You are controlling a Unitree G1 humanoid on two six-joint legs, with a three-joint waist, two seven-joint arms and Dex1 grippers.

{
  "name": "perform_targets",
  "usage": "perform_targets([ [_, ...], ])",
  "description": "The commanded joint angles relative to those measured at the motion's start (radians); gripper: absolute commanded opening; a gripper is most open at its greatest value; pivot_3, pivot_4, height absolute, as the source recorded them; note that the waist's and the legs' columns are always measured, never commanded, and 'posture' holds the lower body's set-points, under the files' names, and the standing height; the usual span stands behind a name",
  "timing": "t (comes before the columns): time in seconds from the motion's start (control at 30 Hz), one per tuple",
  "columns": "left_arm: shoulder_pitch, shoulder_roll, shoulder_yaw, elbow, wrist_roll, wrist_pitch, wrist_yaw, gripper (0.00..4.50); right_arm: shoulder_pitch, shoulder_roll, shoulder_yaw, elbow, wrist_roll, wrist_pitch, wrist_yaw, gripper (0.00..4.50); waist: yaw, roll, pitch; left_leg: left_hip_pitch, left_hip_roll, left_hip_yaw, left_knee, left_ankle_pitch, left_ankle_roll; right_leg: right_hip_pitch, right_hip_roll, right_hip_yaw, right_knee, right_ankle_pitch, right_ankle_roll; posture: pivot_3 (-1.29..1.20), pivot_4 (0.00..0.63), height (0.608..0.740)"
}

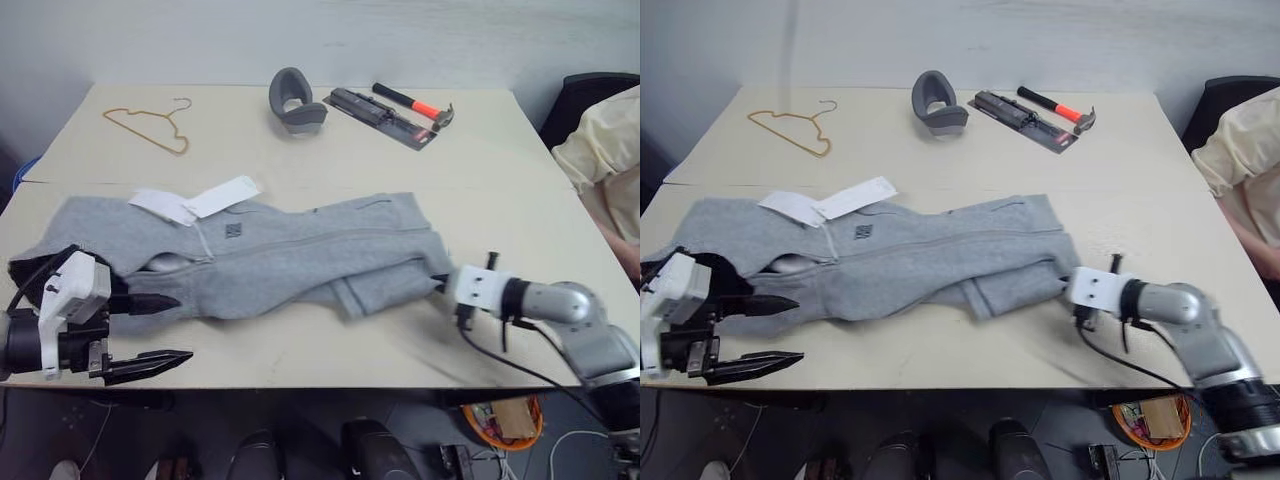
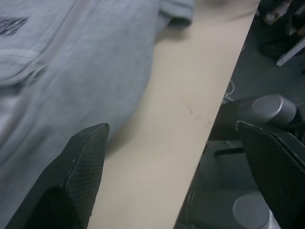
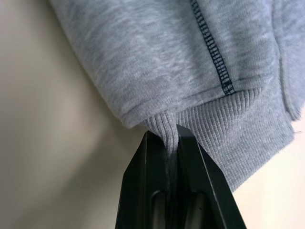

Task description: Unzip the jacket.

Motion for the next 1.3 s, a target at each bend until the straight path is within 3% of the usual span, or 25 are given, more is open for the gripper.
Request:
perform_targets([
  [0.03,-0.075,-0.006,-0.051,0.044,0.078,-0.089,0.055,4.5,0.025,-0.05,-0.06,0.024,0.024,-0.021,0.029,0.04,0.002,0.0,0.0,0.0,0.0,0.0,0.0,0.0,0.0,0.0,0.0,0.0,0.0,0.0,0.0,0.0,0.15,0.74],
  [0.27,-0.162,-0.002,-0.194,0.114,0.229,-0.233,0.083,4.5,0.024,0.01,-0.047,-0.06,0.06,0.036,0.015,0.04,-0.011,0.0,0.0,0.0,0.002,0.001,0.001,0.0,0.0,0.0,0.002,0.002,0.001,0.0,0.001,0.0,0.15,0.74],
  [0.43,-0.143,0.025,-0.235,0.055,0.196,-0.224,-0.009,4.5,0.009,0.048,-0.041,-0.083,0.032,0.071,-0.015,0.04,-0.016,0.001,0.0,-0.001,0.002,0.002,0.001,0.0,0.0,-0.002,0.002,0.002,0.002,0.0,0.001,0.0,0.15,0.74],
  [0.63,-0.184,0.025,-0.398,0.095,0.41,-0.417,0.028,4.5,0.03,0.056,-0.04,-0.096,0.023,0.07,-0.023,0.04,-0.014,0.001,0.0,0.0,0.002,0.003,0.001,0.0,-0.001,-0.002,0.002,0.003,0.002,0.0,0.001,0.0,0.15,0.74],
  [0.83,-0.323,-0.057,-0.542,0.252,0.575,-0.647,0.096,4.5,0.053,0.063,-0.047,-0.105,0.015,0.065,-0.042,0.04,-0.013,0.001,0.0,0.0,0.002,0.003,0.001,0.0,0.0,-0.002,0.003,0.003,0.002,0.0,0.001,0.0,0.15,0.74],
  [1.0,-0.402,-0.142,-0.588,0.346,0.63,-0.742,0.156,4.5,0.049,0.079,-0.053,-0.091,0.016,0.062,-0.066,0.04,-0.013,0.001,0.0,-0.001,0.002,0.005,0.002,0.0,0.0,-0.004,0.003,0.004,0.004,0.001,0.001,0.0,0.15,0.74],
  [1.1,-0.429,-0.154,-0.601,0.38,0.651,-0.774,0.154,3.88,0.051,0.083,-0.053,-0.08,0.015,0.048,-0.072,0.0,-0.013,0.001,0.0,-0.001,0.002,0.005,0.003,0.0,0.0,-0.004,0.003,0.004,0.005,0.001,0.001,0.0,0.15,0.74],
  [1.3,-0.472,-0.142,-0.602,0.419,0.639,-0.789,0.115,1.84,0.063,0.053,-0.071,-0.075,0.03,0.018,-0.045,0.0,-0.013,0.001,0.0,-0.001,0.003,0.005,0.003,0.0,0.0,-0.004,0.003,0.004,0.005,0.001,0.001,0.0,0.15,0.74],
])
